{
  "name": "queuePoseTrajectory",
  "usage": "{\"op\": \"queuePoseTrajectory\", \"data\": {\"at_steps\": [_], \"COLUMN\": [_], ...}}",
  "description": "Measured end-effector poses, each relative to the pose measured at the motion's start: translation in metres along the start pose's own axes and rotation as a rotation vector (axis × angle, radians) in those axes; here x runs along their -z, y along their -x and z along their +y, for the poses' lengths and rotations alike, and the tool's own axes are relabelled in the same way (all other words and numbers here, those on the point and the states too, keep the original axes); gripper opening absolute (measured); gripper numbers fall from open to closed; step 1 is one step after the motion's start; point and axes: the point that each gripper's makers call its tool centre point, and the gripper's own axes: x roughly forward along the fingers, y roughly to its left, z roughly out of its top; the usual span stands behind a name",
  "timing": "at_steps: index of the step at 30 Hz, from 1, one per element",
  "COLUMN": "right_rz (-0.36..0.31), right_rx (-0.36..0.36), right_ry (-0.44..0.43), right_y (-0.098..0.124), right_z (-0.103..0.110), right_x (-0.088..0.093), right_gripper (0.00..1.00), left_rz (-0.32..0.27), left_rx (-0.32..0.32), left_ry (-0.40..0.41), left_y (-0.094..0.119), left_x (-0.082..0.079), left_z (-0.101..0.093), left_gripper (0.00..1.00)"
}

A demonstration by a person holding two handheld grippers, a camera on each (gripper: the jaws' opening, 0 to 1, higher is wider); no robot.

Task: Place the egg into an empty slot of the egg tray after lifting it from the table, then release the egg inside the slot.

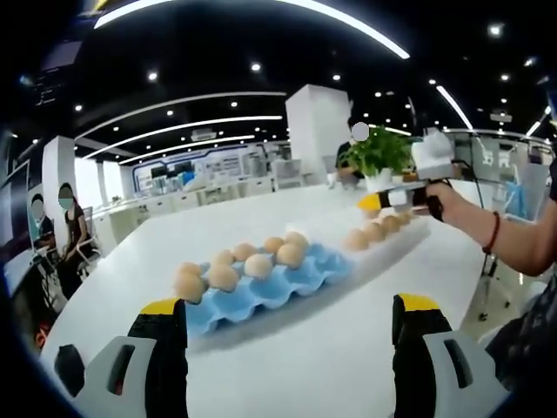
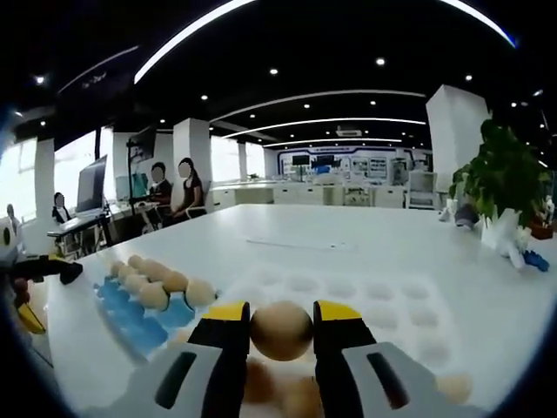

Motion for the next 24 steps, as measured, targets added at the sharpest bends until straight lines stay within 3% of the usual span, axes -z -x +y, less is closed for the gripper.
{"op": "queuePoseTrajectory", "data": {"at_steps": [24], "right_rz": [0.003], "right_rx": [-0.162], "right_ry": [0.052], "right_y": [-0.028], "right_z": [0.077], "right_x": [-0.005], "right_gripper": [0.29], "left_rz": [0.004], "left_rx": [-0.008], "left_ry": [-0.006], "left_y": [0.005], "left_x": [0.0], "left_z": [0.007], "left_gripper": [1.0]}}
